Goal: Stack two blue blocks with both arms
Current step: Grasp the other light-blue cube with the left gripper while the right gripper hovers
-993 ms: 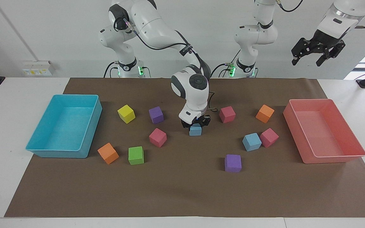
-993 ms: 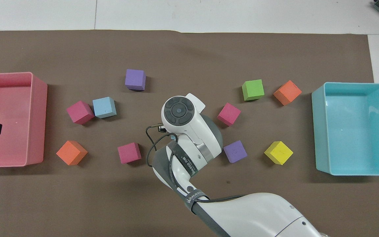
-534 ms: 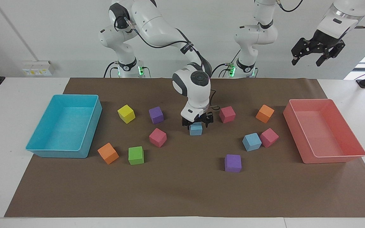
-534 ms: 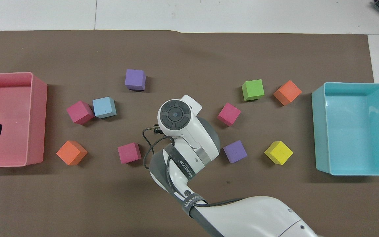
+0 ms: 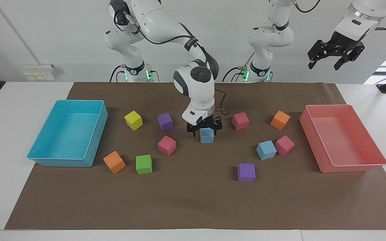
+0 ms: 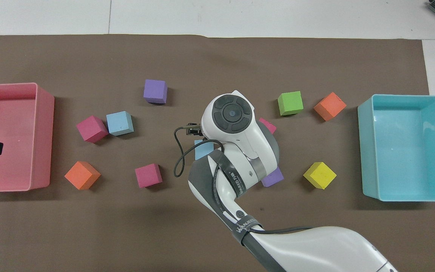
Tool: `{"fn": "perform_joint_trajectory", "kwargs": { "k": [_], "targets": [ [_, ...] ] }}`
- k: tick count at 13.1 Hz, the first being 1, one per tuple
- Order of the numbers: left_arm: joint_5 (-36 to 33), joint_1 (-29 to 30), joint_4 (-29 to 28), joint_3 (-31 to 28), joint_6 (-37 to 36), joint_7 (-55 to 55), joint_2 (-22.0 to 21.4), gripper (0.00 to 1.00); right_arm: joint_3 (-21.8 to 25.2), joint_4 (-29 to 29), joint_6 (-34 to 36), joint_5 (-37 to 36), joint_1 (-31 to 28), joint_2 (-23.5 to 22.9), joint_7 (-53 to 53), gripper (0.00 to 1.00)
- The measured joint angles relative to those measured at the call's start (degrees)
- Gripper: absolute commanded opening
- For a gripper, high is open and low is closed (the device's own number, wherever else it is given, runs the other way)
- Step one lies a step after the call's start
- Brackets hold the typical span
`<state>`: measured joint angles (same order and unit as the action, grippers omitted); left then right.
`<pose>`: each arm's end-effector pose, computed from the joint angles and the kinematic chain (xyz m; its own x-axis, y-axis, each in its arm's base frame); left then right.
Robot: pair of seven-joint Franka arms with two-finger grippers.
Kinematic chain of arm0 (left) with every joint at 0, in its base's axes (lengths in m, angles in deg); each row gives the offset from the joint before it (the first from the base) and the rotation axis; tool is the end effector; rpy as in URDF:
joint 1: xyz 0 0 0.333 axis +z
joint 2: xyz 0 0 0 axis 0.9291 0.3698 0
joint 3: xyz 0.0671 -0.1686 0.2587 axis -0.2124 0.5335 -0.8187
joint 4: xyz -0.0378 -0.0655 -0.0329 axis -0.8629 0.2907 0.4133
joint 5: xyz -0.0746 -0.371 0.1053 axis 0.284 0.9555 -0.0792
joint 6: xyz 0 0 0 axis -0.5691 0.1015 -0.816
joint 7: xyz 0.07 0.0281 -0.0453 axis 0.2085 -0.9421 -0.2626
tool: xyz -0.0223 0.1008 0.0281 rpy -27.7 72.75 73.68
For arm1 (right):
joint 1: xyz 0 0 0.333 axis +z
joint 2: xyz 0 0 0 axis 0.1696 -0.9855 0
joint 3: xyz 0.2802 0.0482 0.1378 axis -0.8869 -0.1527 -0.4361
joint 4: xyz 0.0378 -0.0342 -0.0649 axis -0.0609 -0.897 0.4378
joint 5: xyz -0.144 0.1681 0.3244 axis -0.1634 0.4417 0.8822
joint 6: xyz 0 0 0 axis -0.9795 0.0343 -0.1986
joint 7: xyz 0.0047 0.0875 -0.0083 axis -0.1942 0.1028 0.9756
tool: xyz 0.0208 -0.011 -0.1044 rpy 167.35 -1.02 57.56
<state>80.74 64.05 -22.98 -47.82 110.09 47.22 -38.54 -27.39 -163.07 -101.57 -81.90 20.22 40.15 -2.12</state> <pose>0.5041 -0.0238 0.6987 0.9944 -0.0890 -0.0571 -0.0876 -0.9958 0.0266 0.6022 0.3310 0.4055 0.9919 -0.1071 0.0678 -0.0987 -0.9882 -0.1173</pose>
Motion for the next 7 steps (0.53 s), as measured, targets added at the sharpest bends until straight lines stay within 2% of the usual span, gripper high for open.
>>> {"fn": "perform_joint_trajectory", "kwargs": {
  "k": [3,6,7],
  "targets": [
    [0.00,-0.89,-1.01,0.62,2.98,2.33,0.12,1.00,0.02,-0.32,2.16,5.86,-3.89,2.22,3.64,1.00],
    [0.00,-3.86,-5.96,0.87,10.13,6.77,0.64,1.00,0.03,-2.70,2.44,11.58,-7.72,2.61,14.25,1.00],
    [0.00,-4.92,-8.14,0.90,12.96,8.35,0.91,1.00,0.04,-3.91,2.44,13.06,-8.97,2.77,17.51,0.87]
  ]
}}
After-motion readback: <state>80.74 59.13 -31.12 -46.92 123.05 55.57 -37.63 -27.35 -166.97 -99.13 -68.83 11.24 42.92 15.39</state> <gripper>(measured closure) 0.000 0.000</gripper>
